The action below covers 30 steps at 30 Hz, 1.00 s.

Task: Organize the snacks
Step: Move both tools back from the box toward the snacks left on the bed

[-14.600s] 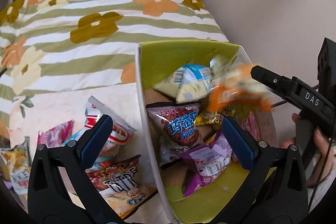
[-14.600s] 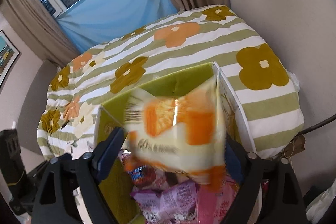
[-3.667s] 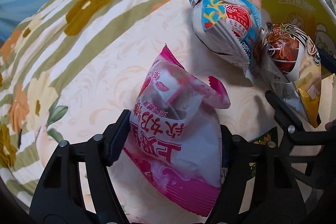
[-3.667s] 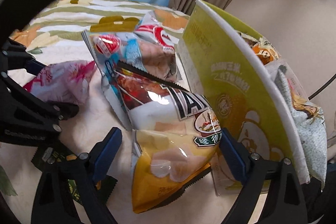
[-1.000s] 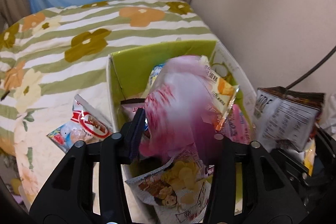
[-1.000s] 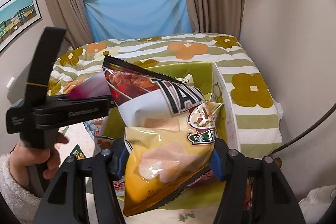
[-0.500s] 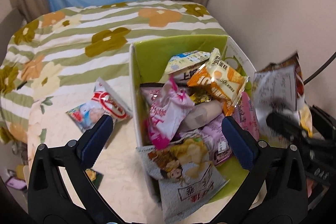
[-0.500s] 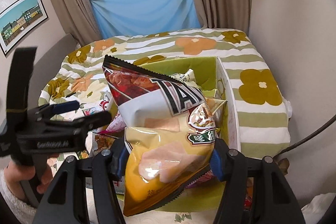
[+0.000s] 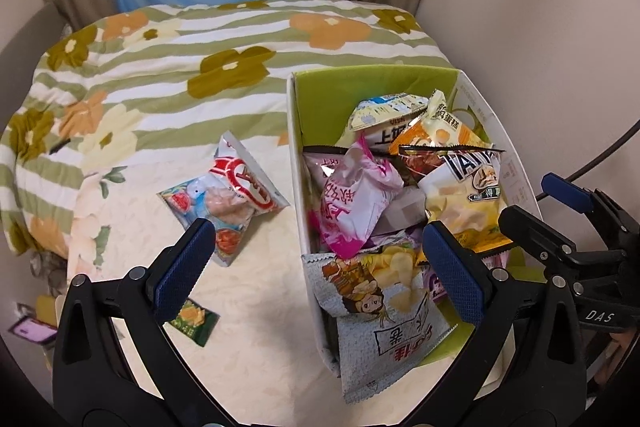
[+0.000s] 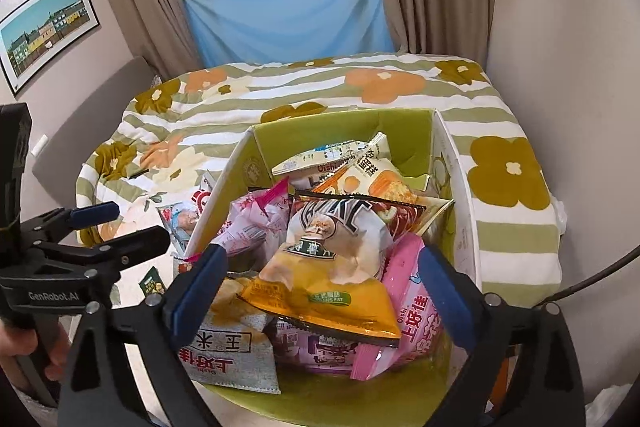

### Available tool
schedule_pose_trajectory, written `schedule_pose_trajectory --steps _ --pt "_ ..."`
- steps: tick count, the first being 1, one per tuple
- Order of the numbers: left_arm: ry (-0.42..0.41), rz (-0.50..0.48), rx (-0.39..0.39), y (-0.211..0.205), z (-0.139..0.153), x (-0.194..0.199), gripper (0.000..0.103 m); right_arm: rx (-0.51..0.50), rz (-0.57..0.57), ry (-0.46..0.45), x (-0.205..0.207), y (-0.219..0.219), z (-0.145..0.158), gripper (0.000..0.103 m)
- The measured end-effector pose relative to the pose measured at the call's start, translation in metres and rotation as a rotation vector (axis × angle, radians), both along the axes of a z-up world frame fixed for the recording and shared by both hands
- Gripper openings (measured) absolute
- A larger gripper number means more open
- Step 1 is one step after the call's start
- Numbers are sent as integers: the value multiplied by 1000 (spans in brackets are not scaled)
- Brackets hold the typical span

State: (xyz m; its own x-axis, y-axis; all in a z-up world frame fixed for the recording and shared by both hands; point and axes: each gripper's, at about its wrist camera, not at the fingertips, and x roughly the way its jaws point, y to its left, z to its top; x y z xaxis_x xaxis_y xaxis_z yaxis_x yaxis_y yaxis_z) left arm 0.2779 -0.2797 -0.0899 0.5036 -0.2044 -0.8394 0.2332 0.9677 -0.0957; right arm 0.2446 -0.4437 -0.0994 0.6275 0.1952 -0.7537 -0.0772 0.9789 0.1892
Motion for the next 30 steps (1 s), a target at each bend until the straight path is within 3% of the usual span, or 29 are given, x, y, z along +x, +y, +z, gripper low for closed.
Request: schedule_pose_trajectory --steps 13,17,25,30 --pt "-50 -30 1 9 22 -12 102 -2 -30 -43 -8 0 21 95" --pt "-61 -37 -2 21 29 -17 102 -42 -42 -39 -13 8 28 95" --pt "-92 -28 -10 72 39 -25 102 -90 -70 -29 -22 39 42 95" --pt "-88 -11 -30 127 40 -24 102 -50 -114 -29 -27 67 51 95"
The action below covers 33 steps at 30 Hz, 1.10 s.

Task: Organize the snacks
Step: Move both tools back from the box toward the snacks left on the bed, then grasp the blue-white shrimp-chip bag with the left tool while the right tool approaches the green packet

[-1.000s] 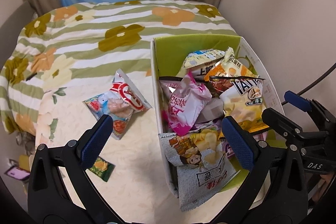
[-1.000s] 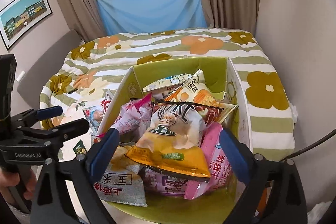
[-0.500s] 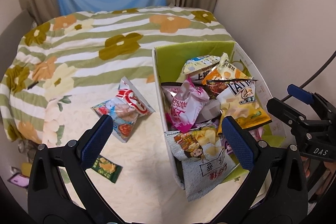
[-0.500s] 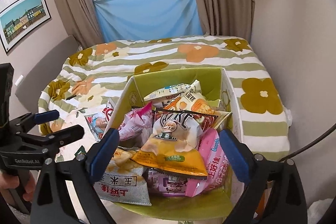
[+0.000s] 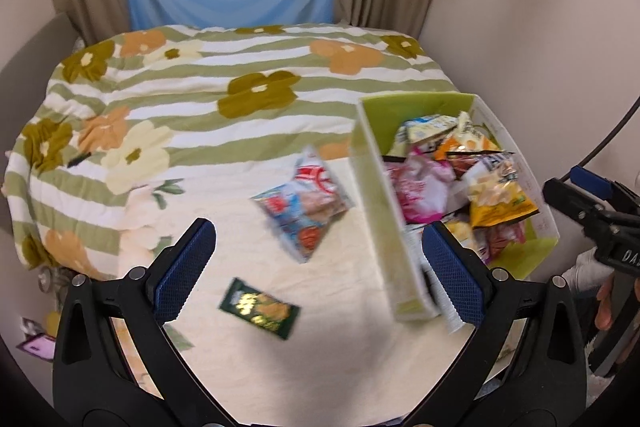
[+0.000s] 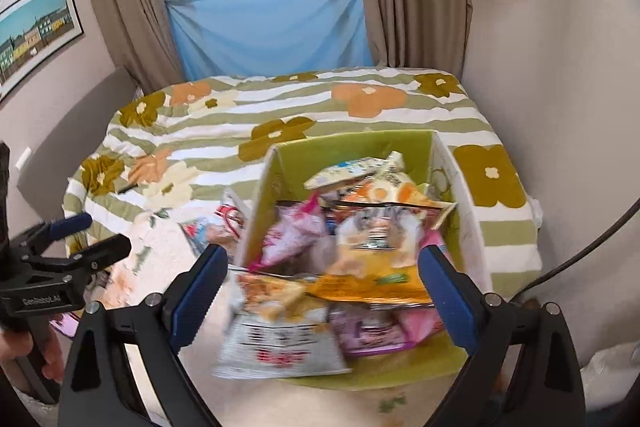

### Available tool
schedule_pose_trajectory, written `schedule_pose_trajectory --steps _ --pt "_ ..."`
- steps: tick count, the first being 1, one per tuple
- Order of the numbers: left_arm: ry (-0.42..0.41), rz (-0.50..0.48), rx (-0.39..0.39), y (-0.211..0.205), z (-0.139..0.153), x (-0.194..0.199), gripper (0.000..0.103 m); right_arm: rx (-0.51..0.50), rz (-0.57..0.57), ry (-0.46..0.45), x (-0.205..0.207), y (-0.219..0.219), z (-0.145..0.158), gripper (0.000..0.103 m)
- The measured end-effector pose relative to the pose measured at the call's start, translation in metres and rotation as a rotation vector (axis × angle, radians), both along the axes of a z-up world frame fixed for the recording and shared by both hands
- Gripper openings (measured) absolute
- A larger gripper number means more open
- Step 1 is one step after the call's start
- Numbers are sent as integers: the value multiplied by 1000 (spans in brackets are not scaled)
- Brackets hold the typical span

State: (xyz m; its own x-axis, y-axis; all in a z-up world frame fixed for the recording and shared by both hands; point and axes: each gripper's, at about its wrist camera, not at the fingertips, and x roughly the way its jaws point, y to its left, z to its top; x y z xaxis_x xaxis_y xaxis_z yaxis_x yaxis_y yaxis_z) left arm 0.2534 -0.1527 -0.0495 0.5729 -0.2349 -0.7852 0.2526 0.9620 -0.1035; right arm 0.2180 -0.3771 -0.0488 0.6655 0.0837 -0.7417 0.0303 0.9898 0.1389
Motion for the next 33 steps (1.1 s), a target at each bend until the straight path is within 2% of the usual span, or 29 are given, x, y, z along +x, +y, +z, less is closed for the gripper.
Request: schedule_pose_trajectory --steps 4,8,15,24,29,33 --pt "3 10 3 45 -1 1 102 6 -22 -25 -4 32 11 95" --pt "41 2 -18 84 -11 5 102 -1 -20 -35 -1 71 15 95" --pt "95 -56 -16 124 -31 11 102 -4 1 -21 -1 136 4 95" --pt "155 -136 -10 168 -59 30 102 -1 24 41 0 200 -38 95" --pt "204 -174 3 175 -89 41 102 -15 75 110 3 224 -79 95" --pt "245 -193 -17 171 -112 51 102 -63 162 156 8 238 -113 95"
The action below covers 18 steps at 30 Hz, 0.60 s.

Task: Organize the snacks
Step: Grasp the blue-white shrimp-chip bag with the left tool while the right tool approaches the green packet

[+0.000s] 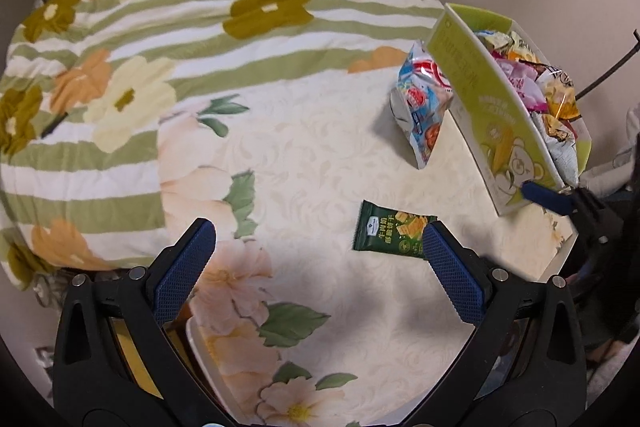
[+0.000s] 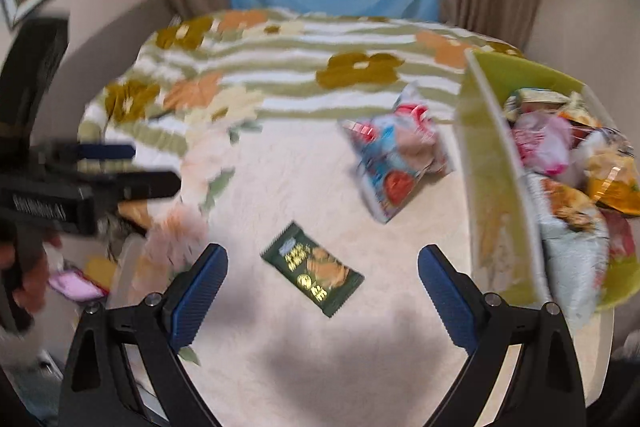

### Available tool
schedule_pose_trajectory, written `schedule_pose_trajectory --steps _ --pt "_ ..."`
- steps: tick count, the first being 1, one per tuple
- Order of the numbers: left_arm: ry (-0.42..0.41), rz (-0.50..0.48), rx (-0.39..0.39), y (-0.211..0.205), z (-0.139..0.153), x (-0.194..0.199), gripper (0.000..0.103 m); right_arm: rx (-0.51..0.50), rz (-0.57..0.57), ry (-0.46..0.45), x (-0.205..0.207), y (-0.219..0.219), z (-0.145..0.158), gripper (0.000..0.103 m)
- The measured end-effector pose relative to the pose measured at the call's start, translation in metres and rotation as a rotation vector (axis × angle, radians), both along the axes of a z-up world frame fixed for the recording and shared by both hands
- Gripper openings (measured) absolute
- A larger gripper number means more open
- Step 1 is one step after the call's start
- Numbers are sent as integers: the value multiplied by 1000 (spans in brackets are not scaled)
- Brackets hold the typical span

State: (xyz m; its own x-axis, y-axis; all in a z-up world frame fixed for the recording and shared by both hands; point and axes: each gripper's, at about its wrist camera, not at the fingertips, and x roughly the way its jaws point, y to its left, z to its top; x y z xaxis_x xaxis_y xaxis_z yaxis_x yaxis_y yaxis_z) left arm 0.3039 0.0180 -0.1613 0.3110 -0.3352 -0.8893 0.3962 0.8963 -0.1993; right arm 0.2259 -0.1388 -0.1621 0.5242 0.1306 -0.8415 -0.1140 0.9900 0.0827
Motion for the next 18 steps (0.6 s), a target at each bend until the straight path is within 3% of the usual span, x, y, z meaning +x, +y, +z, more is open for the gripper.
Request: schedule_pose_trajectory --steps 9,18 --pt "-18 -142 21 -55 -20 45 102 -51 235 48 16 7 -72 95" --pt "12 -293 27 -152 -46 100 102 -32 349 42 19 0 -98 91"
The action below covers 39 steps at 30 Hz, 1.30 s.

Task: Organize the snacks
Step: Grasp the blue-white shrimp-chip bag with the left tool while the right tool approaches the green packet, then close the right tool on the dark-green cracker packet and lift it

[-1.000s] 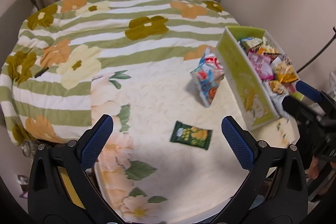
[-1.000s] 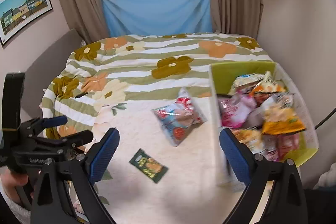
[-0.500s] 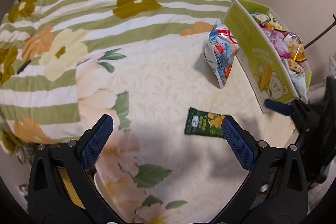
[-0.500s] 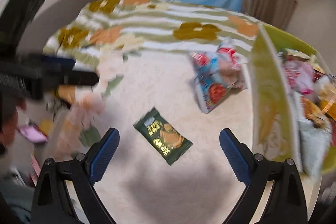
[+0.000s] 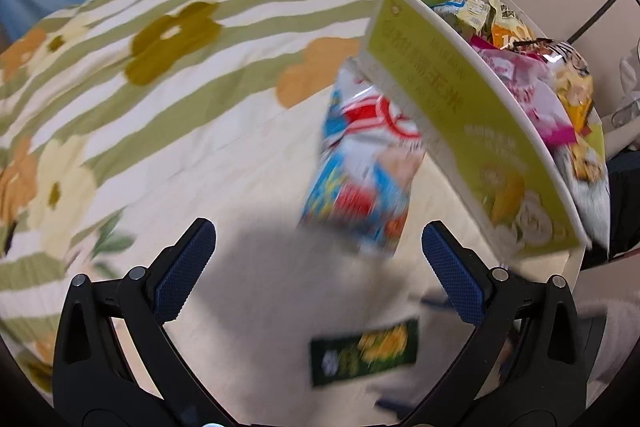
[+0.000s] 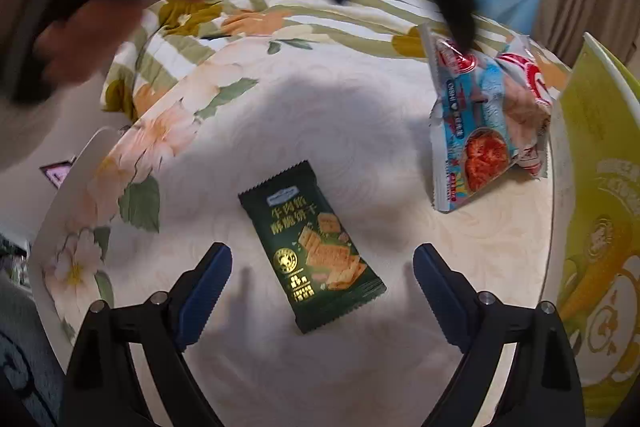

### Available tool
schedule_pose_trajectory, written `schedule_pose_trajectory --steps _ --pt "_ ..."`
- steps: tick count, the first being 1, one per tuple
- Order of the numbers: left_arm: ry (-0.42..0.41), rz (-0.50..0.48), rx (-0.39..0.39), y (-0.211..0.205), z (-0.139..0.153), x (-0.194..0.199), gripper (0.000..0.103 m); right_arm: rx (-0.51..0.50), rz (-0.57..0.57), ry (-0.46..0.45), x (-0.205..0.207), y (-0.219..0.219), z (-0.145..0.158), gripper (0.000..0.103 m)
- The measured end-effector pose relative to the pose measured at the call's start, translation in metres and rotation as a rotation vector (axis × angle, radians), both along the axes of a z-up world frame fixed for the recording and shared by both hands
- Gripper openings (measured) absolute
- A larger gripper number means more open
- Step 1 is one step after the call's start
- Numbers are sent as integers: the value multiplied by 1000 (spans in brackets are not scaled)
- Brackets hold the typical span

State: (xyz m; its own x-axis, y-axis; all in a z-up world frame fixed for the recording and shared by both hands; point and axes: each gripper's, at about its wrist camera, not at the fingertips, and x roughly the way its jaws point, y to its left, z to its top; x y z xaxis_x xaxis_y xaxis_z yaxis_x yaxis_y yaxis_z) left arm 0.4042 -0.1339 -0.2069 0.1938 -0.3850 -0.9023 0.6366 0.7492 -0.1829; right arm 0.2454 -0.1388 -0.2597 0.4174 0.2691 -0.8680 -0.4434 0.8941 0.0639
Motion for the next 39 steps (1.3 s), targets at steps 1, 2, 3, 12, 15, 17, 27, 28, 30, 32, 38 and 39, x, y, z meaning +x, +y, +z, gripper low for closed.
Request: schedule_pose_trajectory --steps 1,2,3,12,15,17,27,28,30,32,38,39 --pt "4 -9 2 -9 -4 4 102 -8 15 -3 -2 0 -2 90" --pt "9 -23 6 -18 -8 9 102 -11 26 -4 -3 -1 -3 91" --pt "13 -37 18 -28 -12 12 102 -8 36 -6 -3 -1 -4 91" --pt "61 -92 59 -65 -48 22 73 -9 109 -10 -2 -3 -14 90" --pt "74 -73 46 -57 -48 26 64 -8 115 -12 -1 -2 -15 90" --pt "62 -62 55 -50 -47 26 63 -8 116 -12 1 -1 -16 90" --pt "73 74 103 42 -43 20 63 -16 153 -9 12 9 -21 77" --pt "75 87 105 51 -43 18 63 -22 162 -11 12 11 -21 76" --pt "81 109 110 66 -42 14 63 -33 178 -18 12 13 -21 73" --pt "86 125 111 78 -43 8 63 -44 190 -30 14 17 -22 65" --pt "103 159 109 103 -45 -6 63 -37 188 -36 18 19 -20 42" --pt "105 162 111 105 -45 -8 63 -37 184 -36 18 18 -20 42"
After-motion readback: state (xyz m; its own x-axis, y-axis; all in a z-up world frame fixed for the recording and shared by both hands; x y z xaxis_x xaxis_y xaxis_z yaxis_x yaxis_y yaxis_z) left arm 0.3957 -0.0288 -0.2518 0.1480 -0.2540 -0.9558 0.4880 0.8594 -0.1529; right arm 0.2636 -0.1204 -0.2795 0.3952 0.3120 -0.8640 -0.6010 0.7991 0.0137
